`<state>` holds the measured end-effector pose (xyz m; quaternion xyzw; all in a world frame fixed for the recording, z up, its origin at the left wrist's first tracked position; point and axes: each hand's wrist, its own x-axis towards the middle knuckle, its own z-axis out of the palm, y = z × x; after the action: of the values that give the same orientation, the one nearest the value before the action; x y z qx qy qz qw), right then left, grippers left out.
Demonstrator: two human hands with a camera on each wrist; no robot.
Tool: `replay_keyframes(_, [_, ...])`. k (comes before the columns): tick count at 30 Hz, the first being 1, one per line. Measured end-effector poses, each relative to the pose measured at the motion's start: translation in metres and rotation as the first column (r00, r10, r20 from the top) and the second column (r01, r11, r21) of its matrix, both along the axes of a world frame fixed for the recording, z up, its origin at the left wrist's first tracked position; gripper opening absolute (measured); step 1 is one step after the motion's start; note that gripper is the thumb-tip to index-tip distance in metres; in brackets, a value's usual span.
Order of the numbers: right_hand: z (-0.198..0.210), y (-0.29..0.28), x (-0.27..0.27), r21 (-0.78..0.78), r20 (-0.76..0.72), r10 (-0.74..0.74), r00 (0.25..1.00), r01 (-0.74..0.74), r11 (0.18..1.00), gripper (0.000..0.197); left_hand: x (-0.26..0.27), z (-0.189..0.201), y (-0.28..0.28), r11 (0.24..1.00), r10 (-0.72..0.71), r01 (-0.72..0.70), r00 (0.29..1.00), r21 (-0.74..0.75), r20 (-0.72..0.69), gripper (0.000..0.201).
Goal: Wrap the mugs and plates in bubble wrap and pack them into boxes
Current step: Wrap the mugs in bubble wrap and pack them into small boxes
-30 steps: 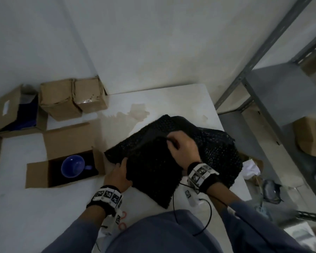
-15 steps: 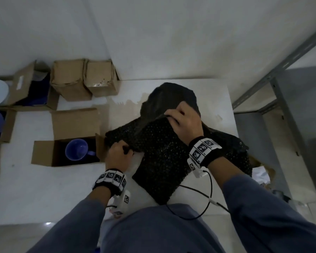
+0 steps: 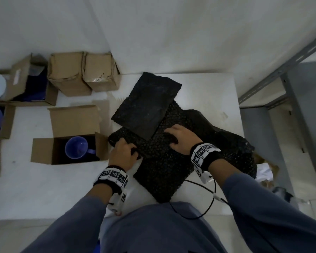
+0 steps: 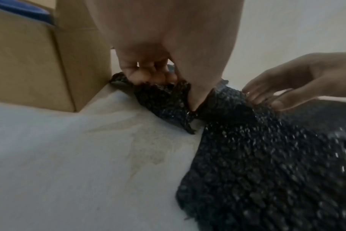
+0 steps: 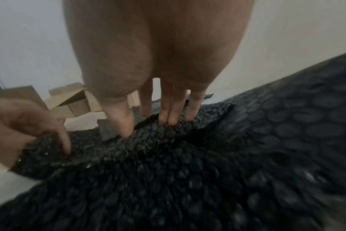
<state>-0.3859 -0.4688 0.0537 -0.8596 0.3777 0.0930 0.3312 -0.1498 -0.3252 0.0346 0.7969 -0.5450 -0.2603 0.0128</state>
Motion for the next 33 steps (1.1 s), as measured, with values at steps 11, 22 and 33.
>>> replay_keyframes(11, [-0.025,0.056,-0.038,-0.229,-0.046,0.469,0.882,-0.467,0.854,0.079,0.009,0.004,-0.037,0.919,0.346,-0.372,0.920,-0.131,-0.186,0.035])
replay_keyframes(22, [-0.024,0.060,-0.029,-0.089,0.124,0.202,0.972,-0.191,0.977,0.024,-0.003,0.015,-0.045,0.937,0.304,-0.344,0.889,-0.063,-0.342,0.029])
replay_keyframes(33, [0.016,0.038,-0.002,0.039,0.239,0.005,0.971,-0.014,0.999,0.029,-0.004,0.075,-0.012,0.913,-0.401,0.284,0.756,-0.293,-0.517,0.074])
